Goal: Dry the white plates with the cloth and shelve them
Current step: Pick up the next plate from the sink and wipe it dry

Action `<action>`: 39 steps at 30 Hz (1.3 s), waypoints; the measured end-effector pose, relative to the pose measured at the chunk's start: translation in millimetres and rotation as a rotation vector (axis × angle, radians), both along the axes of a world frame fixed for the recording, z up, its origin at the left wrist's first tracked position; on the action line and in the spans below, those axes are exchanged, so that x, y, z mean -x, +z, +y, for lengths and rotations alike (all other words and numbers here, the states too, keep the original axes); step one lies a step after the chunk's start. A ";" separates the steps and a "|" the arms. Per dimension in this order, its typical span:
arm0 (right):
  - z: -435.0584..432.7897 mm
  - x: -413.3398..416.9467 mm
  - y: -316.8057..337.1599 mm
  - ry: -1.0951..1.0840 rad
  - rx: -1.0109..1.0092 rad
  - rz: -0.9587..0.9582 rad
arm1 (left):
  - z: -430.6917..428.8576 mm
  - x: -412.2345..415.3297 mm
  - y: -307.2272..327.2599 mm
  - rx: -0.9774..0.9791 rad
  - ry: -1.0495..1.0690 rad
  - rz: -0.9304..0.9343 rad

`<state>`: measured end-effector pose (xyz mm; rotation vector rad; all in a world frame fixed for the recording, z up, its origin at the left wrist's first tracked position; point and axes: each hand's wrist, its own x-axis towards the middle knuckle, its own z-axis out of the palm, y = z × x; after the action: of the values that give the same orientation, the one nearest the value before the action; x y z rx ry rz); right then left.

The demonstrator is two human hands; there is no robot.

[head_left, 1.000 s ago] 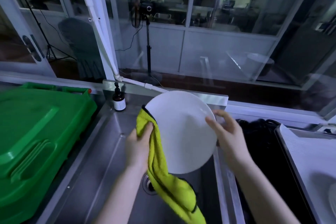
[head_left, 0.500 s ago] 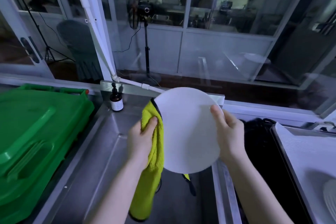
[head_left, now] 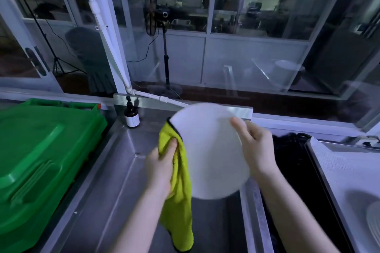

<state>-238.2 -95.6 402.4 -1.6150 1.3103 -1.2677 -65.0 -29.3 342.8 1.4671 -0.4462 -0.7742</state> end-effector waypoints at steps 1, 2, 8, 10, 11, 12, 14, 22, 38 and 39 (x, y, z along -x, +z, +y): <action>6.5 -10.0 -5.9 -0.118 -0.067 -0.188 | -1.3 13.7 -2.6 -0.024 0.122 0.134; 14.5 -21.1 -12.9 -0.222 -0.129 -0.340 | -4.0 23.9 -3.6 -0.048 0.211 0.219; 14.9 -4.1 -29.0 0.038 -0.223 -0.344 | -8.3 -11.8 4.8 0.028 0.136 0.041; -4.3 13.1 -8.8 0.180 -0.192 -0.252 | -7.5 -25.3 11.0 0.045 -0.004 -0.099; -11.8 18.2 2.1 0.247 -0.135 -0.137 | -8.8 -29.0 15.2 0.029 -0.084 -0.207; -16.8 20.0 10.3 0.320 -0.076 0.003 | -10.5 -31.2 20.0 0.019 -0.165 -0.318; -18.0 14.2 17.4 0.434 0.052 0.304 | -14.8 -31.1 30.2 0.043 -0.334 -0.510; -6.3 13.2 2.8 0.192 0.030 0.143 | -2.5 -23.7 16.3 0.054 -0.306 -0.200; -2.6 11.1 26.7 0.316 0.107 0.279 | -10.7 -29.1 21.6 0.141 -0.315 -0.304; -2.3 9.8 26.0 0.246 0.061 0.159 | -9.5 -24.3 18.5 0.146 -0.223 -0.162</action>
<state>-247.9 -97.9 428.4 -1.8873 1.1321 -1.0569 -40.6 -38.8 361.3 1.3624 -0.7839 -0.7832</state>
